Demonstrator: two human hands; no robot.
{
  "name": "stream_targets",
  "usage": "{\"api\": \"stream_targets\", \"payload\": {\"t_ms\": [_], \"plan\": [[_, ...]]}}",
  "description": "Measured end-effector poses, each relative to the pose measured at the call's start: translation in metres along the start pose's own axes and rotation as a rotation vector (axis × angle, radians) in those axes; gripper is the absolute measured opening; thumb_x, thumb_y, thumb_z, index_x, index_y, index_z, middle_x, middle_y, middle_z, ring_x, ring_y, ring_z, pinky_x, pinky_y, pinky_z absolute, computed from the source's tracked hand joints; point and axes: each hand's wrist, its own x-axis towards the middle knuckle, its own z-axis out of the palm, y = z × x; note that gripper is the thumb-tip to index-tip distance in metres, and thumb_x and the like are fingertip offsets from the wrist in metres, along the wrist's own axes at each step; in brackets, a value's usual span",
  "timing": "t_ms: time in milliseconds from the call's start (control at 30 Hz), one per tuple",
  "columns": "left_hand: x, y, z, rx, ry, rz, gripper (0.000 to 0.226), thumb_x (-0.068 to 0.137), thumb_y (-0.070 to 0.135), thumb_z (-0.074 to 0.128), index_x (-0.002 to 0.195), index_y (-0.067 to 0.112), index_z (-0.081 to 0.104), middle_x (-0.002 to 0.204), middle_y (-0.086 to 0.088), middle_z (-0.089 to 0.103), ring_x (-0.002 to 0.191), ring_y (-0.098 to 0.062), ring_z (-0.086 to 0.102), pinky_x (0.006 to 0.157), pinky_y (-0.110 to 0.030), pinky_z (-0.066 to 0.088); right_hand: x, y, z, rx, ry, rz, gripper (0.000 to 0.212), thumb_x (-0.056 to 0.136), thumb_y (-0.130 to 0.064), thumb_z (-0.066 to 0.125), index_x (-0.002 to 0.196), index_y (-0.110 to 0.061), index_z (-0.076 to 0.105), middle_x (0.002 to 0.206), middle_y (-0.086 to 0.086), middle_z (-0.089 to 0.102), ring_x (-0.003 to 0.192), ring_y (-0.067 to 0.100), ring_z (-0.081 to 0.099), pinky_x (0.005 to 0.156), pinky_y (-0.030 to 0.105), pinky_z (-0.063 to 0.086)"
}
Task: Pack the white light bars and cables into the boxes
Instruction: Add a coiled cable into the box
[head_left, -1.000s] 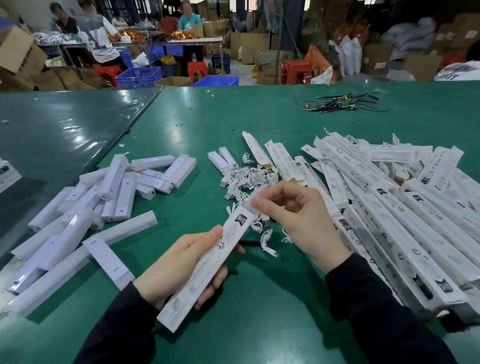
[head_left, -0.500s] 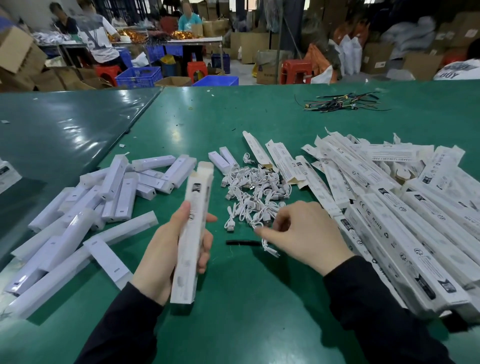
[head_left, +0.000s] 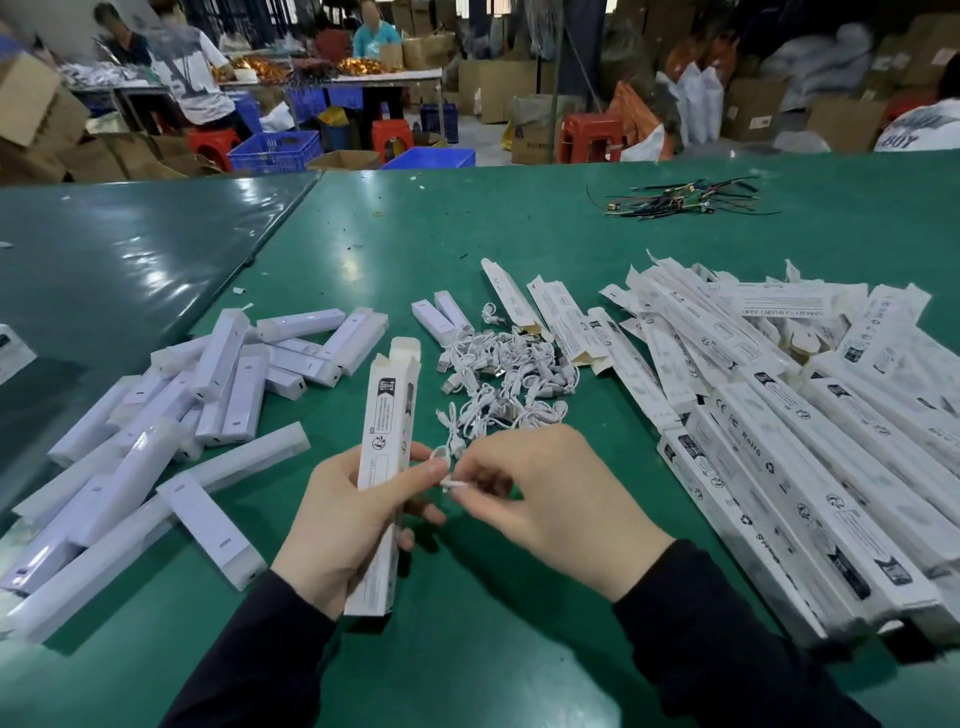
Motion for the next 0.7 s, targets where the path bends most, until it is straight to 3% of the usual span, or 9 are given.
{"api": "stream_targets", "payload": {"t_ms": [100,167,233,333,433,533,600,700], "plan": [[0.0,0.001,-0.002,-0.024,-0.039,-0.026,0.041,0.053,0.023,0.08,0.084,0.0,0.068,0.063,-0.012,0.064,0.044,-0.015,0.054,0.034,-0.02,0.039,0.0,-0.002,0.006,0.024,0.0,-0.092,0.008,0.087,-0.016,0.071,0.083,-0.009,0.07,0.075,0.003,0.067,0.068,0.018,0.058,0.067,0.037,0.05],[0.001,0.004,-0.006,-0.089,-0.098,-0.071,0.039,0.05,0.014,0.086,0.082,0.0,0.067,0.06,-0.011,0.061,0.037,-0.013,0.048,0.034,-0.017,0.037,0.0,-0.002,0.005,0.223,0.011,-0.024,0.009,0.081,-0.013,0.078,0.085,-0.011,0.07,0.076,0.0,0.067,0.064,0.009,0.057,0.064,0.023,0.048],[0.001,0.007,-0.01,-0.151,-0.165,-0.115,0.032,0.052,0.001,0.088,0.078,0.003,0.069,0.061,-0.011,0.063,0.032,-0.01,0.042,0.034,-0.015,0.036,0.001,-0.002,0.004,0.412,0.05,0.066,0.029,0.072,-0.014,0.085,0.094,-0.018,0.067,0.089,-0.006,0.063,0.064,0.008,0.058,0.059,0.016,0.044],[-0.002,0.01,-0.013,-0.19,-0.288,-0.158,0.032,0.043,0.019,0.09,0.067,0.011,0.072,0.06,-0.01,0.064,0.03,-0.008,0.04,0.035,-0.015,0.036,0.001,0.002,0.001,0.466,-0.003,0.12,0.062,0.063,-0.024,0.092,0.118,-0.027,0.063,0.12,-0.011,0.052,0.074,0.008,0.059,0.059,0.02,0.046],[-0.006,0.01,-0.013,-0.18,-0.358,-0.166,0.036,0.039,0.024,0.092,0.066,0.01,0.072,0.056,-0.009,0.061,0.029,-0.007,0.04,0.034,-0.014,0.035,0.002,0.001,0.002,0.595,-0.108,0.124,0.054,0.066,-0.016,0.09,0.115,-0.022,0.07,0.102,-0.007,0.071,0.077,0.002,0.062,0.064,0.026,0.051],[-0.006,0.012,-0.011,-0.156,-0.359,-0.164,0.021,0.056,0.022,0.083,0.068,0.009,0.072,0.045,-0.003,0.054,0.029,-0.007,0.04,0.034,-0.014,0.035,0.001,0.002,0.001,0.688,-0.041,0.142,0.04,0.069,-0.008,0.088,0.105,-0.017,0.076,0.082,-0.004,0.075,0.07,0.003,0.064,0.065,0.017,0.05],[-0.005,0.011,-0.011,-0.142,-0.315,-0.156,0.023,0.065,0.014,0.085,0.078,0.003,0.069,0.044,-0.004,0.054,0.029,-0.008,0.041,0.033,-0.014,0.036,0.001,0.003,0.0,0.681,-0.009,0.119,0.037,0.069,-0.006,0.087,0.103,-0.016,0.077,0.079,-0.002,0.075,0.067,0.0,0.064,0.067,0.012,0.048],[-0.004,0.01,-0.005,-0.176,-0.213,-0.141,0.023,0.064,0.019,0.075,0.082,0.006,0.068,0.053,-0.004,0.059,0.032,-0.01,0.042,0.034,-0.015,0.036,0.003,0.005,-0.002,0.656,0.067,0.154,0.034,0.069,-0.005,0.086,0.1,-0.014,0.078,0.082,0.0,0.077,0.068,0.003,0.068,0.069,0.014,0.052]]}}
